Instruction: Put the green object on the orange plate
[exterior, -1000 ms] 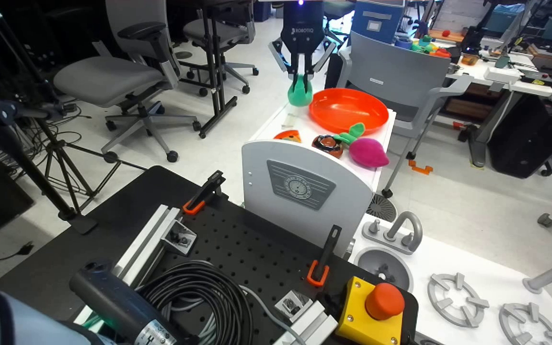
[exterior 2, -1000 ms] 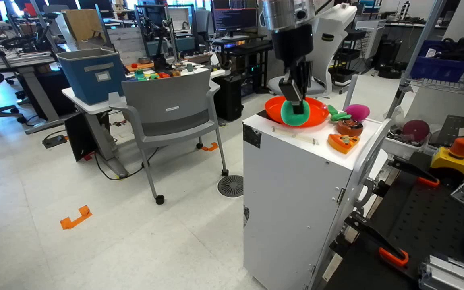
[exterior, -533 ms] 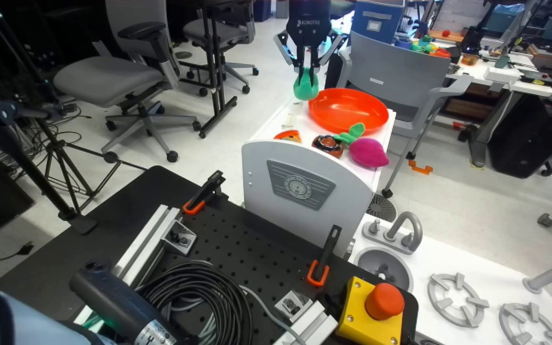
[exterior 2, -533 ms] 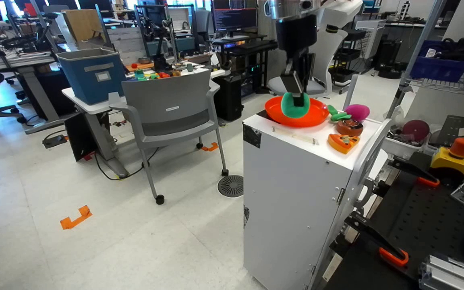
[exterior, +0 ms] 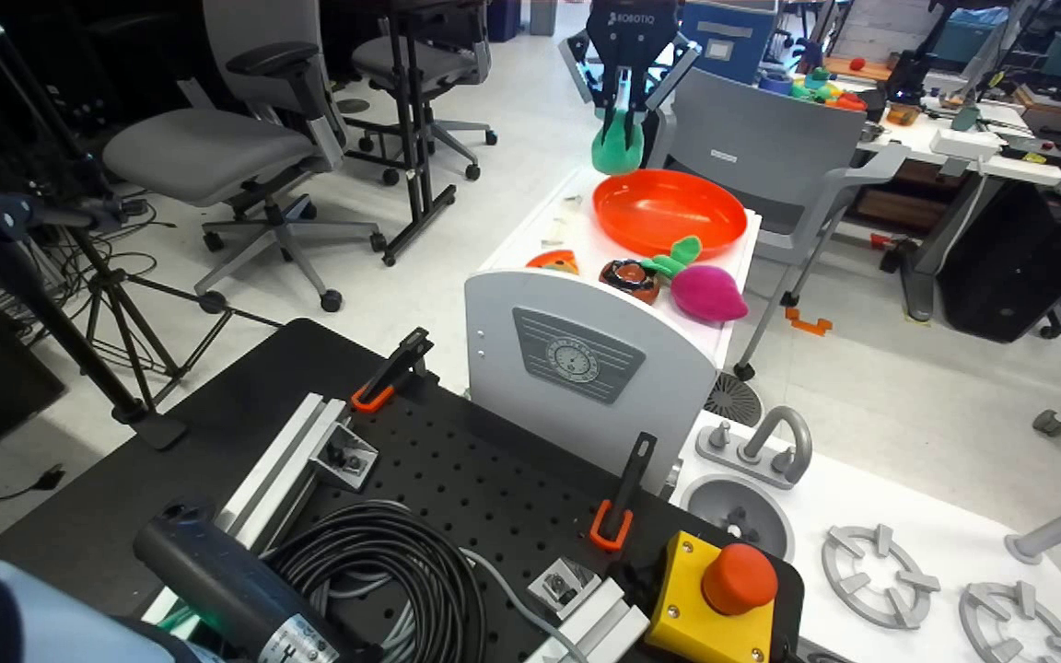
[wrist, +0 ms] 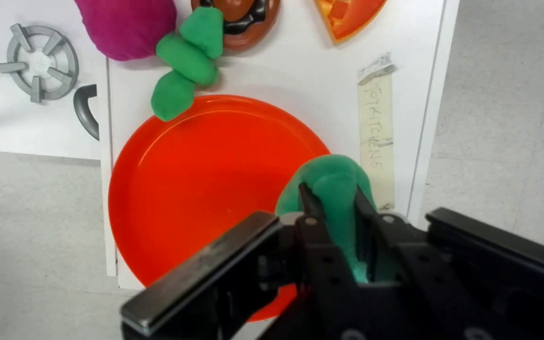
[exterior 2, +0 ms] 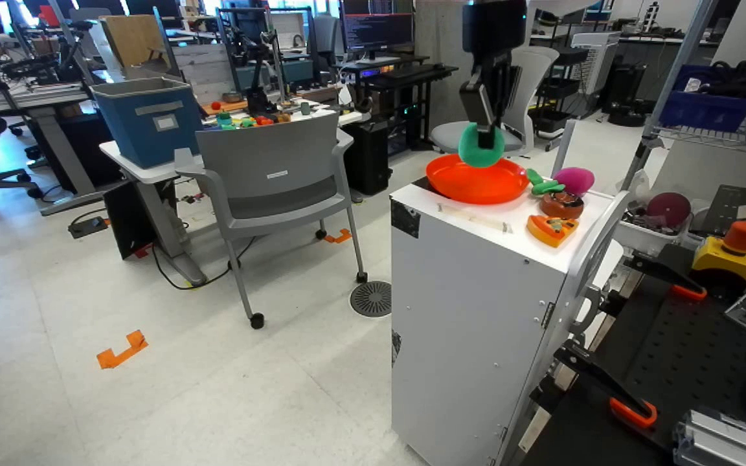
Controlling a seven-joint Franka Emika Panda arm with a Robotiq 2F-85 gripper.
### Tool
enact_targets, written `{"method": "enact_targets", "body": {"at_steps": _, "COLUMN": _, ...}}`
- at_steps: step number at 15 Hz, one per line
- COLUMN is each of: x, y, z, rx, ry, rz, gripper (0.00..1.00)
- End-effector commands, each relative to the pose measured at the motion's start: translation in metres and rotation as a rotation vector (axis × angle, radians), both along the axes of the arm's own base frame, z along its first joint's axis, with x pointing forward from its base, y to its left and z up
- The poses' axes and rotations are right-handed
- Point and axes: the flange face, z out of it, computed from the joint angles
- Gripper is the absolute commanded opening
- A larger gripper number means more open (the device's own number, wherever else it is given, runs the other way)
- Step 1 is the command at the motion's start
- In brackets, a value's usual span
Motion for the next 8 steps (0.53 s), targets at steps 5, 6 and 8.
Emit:
{"method": "enact_targets", "body": {"at_steps": 5, "x": -0.001, "y": -0.026, "z": 0.016, "rx": 0.071, "ry": -0.035, "rz": -0.053, "gripper": 0.04}}
{"method": "enact_targets", "body": {"at_steps": 6, "x": -0.002, "y": -0.028, "z": 0.016, "rx": 0.073, "ry": -0.036, "rz": -0.060, "gripper": 0.04}}
{"method": "enact_targets", "body": {"at_steps": 8, "x": -0.002, "y": -0.030, "z": 0.016, "rx": 0.076, "ry": -0.038, "rz": -0.070, "gripper": 0.04}}
